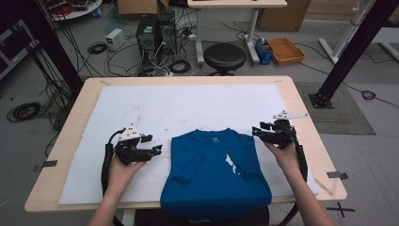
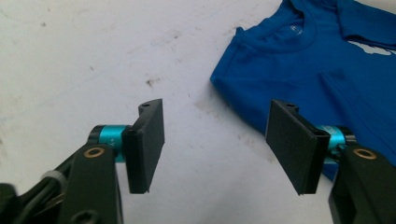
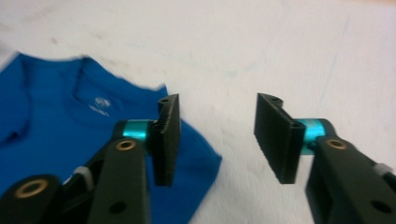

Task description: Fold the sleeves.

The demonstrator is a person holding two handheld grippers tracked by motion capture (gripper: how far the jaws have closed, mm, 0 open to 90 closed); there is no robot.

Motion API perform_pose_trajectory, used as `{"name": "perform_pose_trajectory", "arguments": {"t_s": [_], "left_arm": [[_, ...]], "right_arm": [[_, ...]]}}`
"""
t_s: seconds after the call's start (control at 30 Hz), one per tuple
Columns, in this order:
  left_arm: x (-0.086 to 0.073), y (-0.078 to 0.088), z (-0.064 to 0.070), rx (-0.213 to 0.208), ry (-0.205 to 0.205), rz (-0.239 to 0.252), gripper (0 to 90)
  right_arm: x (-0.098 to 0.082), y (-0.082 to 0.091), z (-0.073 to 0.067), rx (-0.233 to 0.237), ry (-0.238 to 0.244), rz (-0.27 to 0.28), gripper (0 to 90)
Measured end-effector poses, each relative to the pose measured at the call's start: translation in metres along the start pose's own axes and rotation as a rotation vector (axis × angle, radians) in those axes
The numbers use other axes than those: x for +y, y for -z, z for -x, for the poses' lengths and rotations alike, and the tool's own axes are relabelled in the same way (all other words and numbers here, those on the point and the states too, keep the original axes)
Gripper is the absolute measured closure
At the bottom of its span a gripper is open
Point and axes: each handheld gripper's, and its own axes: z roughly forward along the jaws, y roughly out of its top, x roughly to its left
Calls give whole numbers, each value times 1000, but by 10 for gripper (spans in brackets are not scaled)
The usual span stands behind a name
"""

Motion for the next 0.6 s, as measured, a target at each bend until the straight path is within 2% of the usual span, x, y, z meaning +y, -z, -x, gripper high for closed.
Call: {"name": "perform_pose_trajectory", "arguments": {"t_s": [0.07,0.17,0.33,0.43,0.6], "left_arm": [[9,-1,0,-11,14,16,353],[18,1,-1,-7,34,58,328],[33,-2,-2,56,16,113,327],[38,-6,-3,32,40,145,328],[32,-9,-1,-19,51,108,328]], "right_arm": [[6,2,1,20,13,25,420],[10,4,0,37,17,25,379],[8,7,4,37,23,32,371],[6,11,7,29,22,35,374],[1,16,12,30,15,34,374]]}}
